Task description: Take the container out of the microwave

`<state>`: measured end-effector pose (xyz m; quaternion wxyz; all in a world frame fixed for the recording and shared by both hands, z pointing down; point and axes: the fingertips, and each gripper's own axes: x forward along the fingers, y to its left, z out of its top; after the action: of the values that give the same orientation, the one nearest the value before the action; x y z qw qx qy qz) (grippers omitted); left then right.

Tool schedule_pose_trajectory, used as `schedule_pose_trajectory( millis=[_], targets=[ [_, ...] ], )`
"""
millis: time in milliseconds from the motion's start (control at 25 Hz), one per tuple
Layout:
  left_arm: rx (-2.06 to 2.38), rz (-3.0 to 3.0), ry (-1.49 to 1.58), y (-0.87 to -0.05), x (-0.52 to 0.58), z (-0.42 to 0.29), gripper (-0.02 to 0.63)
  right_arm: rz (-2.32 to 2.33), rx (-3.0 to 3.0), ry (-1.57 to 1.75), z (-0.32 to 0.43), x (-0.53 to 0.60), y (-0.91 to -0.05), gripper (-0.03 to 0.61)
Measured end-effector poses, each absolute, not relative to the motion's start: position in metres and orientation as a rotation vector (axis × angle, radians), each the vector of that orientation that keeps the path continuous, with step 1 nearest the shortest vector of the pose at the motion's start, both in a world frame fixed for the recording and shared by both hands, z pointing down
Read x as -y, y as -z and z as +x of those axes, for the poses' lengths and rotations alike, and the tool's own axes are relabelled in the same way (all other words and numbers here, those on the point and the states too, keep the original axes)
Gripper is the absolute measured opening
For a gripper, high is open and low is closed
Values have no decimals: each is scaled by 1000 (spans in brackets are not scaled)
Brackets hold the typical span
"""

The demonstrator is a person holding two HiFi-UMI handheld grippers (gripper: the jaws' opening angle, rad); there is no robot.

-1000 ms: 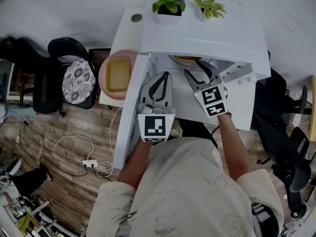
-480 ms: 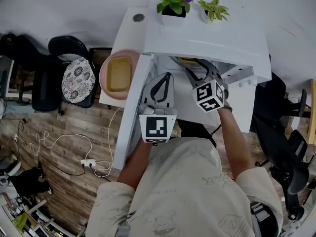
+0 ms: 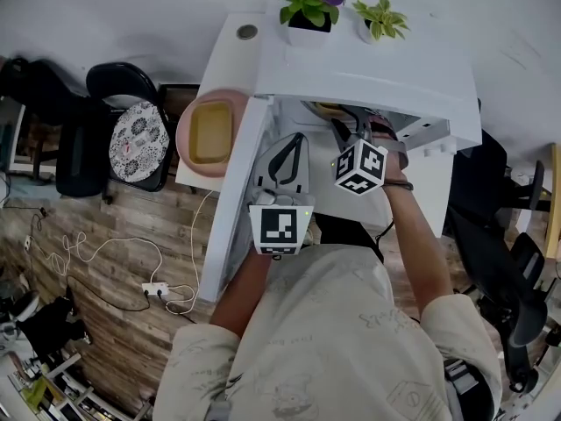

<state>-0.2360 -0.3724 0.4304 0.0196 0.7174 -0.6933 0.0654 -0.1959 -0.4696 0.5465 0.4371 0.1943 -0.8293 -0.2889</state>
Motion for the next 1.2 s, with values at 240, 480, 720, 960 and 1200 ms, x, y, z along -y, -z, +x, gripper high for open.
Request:
schedule_pose_trajectory(
  millis=[240, 480, 720, 960, 1200],
  targets=[
    [2153, 2232, -208, -430, 373, -235, 8, 440, 2016, 762, -199, 472, -554, 155],
    [2165, 2228, -208, -427, 373, -237, 8, 421, 1967, 803, -200, 475, -559, 130],
    [2172, 2226, -201, -425, 371, -239, 8, 431, 1923, 848, -201, 478, -560, 83],
    [2163, 2228, -193, -424, 370, -238, 8, 405, 1892, 871, -204, 475, -555, 61],
    [2166, 2233, -187, -422, 370, -238, 8, 395, 1868, 895, -202, 475, -555, 46]
  ],
)
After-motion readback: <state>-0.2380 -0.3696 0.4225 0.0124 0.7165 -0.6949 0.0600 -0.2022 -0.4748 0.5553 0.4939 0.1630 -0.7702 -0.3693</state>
